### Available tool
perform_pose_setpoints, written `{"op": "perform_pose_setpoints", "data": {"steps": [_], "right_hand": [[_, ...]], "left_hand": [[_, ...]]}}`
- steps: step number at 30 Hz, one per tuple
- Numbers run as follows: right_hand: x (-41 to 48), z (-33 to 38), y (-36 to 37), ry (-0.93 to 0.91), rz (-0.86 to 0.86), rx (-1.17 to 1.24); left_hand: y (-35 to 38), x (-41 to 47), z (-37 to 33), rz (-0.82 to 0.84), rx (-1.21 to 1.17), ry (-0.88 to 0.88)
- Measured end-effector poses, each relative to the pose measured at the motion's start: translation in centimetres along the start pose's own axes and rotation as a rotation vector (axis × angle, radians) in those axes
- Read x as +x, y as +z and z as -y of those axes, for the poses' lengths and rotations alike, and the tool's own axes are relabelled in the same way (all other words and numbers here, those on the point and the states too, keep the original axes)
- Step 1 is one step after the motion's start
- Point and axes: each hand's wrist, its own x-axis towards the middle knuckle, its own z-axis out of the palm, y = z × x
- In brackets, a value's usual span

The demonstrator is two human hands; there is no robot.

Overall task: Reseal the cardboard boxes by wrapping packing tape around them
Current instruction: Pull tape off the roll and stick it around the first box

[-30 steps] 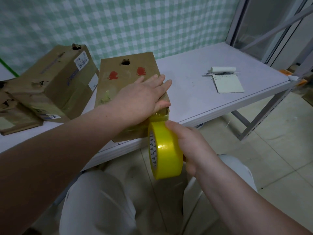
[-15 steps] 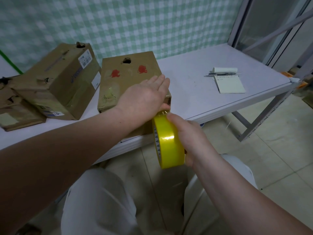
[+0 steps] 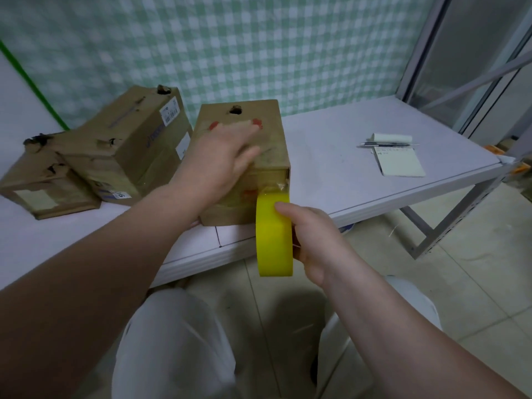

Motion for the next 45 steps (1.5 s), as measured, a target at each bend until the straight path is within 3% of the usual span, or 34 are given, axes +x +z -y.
{"op": "perform_pose_setpoints", "data": {"steps": [3,5,8,11,14,21,25,26,30,32,39,43,45], "right_hand": [[0.4,0.2,1.0,0.014,0.027,0.032],[0.8,0.3,1.9,-0.007,0.041,0.046],[1.3,0.3,3.3,-0.051,0.046,0.032],[1.8,0.2,4.3,-0.081,0.036,0.012],[2.3,0.0,4.8,-0.128,-0.002,-0.044],[2.2,-0.3,4.6,-0.275,-0.208,-0.243],[2.2,-0.4,4.8,-0.507,-0.283,-0.35],[2.1,-0.3,5.0,-0.564,-0.296,-0.399],[1.9,0.0,5.3,-0.64,-0.307,-0.506],[1.8,0.3,5.3,-0.608,-0.289,-0.488],[1.7,0.2,5.0,-0.536,-0.129,-0.326],[1.4,0.8,4.2,-0.39,-0.043,-0.118],[1.5,1.4,3.9,-0.324,-0.009,-0.031]], "left_hand": [[-0.8,-2.7,2.8,-0.329,0.075,-0.202],[-0.7,-4.5,4.4,-0.382,0.07,-0.315],[0.7,-6.9,6.6,-0.273,0.068,-0.468],[2.7,-8.3,7.7,0.073,0.051,-0.607],[4.6,-9.1,8.0,0.363,0.056,-0.628],[5.2,-9.9,8.4,0.213,0.067,-0.575],[3.7,-10.0,7.8,0.041,-0.118,-0.666],[3.3,-10.0,7.5,-0.013,-0.252,-0.718],[0.8,-8.9,4.1,-0.217,-1.214,-0.893],[0.0,-8.2,2.4,-0.219,-1.404,-0.857],[0.7,-6.9,-1.4,-0.126,-1.382,-0.789],[1.1,-6.1,-1.6,-0.108,-1.365,-0.918],[1.6,-5.5,-0.9,0.005,-1.328,-1.014]]}}
